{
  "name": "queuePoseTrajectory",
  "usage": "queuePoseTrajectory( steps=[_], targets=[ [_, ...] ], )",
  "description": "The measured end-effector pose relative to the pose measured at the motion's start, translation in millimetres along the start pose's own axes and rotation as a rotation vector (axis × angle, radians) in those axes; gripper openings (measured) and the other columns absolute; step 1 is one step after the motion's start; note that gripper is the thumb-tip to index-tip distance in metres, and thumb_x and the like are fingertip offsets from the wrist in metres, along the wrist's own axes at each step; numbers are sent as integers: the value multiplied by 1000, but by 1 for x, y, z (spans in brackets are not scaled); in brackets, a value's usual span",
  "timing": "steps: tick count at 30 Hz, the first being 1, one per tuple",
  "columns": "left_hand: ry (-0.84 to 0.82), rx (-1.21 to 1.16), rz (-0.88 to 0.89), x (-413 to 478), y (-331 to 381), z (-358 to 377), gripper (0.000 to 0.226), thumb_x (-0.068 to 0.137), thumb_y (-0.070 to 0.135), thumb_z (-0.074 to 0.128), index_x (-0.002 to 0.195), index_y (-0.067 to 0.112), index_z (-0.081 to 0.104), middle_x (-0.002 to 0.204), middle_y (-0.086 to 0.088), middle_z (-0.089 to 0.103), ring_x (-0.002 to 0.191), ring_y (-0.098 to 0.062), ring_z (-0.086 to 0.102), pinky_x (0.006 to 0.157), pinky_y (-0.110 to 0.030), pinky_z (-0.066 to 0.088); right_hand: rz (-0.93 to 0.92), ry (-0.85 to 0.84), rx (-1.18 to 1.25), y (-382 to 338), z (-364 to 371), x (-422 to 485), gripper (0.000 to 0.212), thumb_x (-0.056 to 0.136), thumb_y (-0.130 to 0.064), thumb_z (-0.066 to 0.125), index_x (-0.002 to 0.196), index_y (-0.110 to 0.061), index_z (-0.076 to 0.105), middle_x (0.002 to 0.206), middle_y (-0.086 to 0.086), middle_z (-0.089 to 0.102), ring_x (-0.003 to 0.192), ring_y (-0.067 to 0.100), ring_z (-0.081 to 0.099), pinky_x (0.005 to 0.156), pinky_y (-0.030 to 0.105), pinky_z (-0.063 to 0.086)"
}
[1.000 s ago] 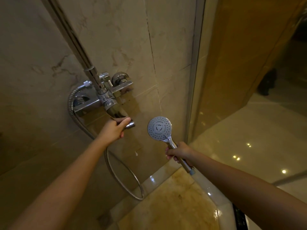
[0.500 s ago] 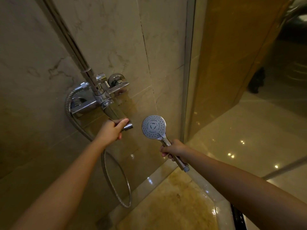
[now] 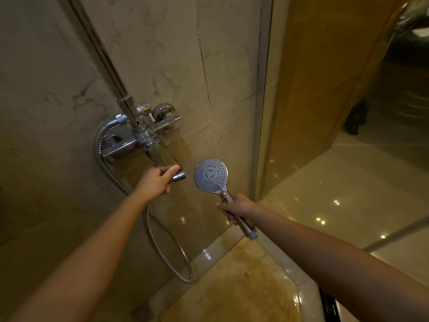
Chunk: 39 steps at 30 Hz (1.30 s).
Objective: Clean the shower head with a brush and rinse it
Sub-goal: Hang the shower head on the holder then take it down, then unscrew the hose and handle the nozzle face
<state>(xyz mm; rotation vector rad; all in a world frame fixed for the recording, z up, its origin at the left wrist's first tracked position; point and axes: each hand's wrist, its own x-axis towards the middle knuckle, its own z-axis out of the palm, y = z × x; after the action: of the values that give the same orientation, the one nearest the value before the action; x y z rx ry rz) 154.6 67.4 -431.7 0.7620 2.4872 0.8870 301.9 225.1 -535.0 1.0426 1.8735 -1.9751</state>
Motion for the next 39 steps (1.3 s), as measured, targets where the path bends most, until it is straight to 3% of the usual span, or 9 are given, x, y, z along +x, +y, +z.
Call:
queuePoseTrajectory(
  steps=[10,32,36,39],
  targets=[
    [-23,-4,-43,-4,6,-1,38,96,37,41,122,16,59,54,-4,49,50,-12,45,49,-23,34,2,0,-6,-4,-1,-7,26,92,-24,63,79,-13,43,59,0,45,43,8,40,38,18,32],
    [-35,31,-29,-7,10,-3,34,97,36,40,120,19,59,53,-4,48,47,-12,43,47,-22,33,21,-23,13,-5,1,-20,24,93,-23,62,86,-14,41,61,0,45,47,9,41,43,21,34],
    [-31,-74,-96,-7,9,6,25,97,40,38,104,26,57,54,-4,48,40,-10,40,38,-18,30,29,-22,64,-2,2,-20,30,95,-41,54,87,-13,47,60,-1,44,45,9,41,41,20,34],
    [-151,-165,-206,-12,-3,30,46,98,46,27,88,13,58,50,1,41,34,-6,32,35,-16,24,41,-40,101,-2,1,-23,46,97,-60,28,91,-20,50,60,0,44,41,8,41,38,15,33]
  ],
)
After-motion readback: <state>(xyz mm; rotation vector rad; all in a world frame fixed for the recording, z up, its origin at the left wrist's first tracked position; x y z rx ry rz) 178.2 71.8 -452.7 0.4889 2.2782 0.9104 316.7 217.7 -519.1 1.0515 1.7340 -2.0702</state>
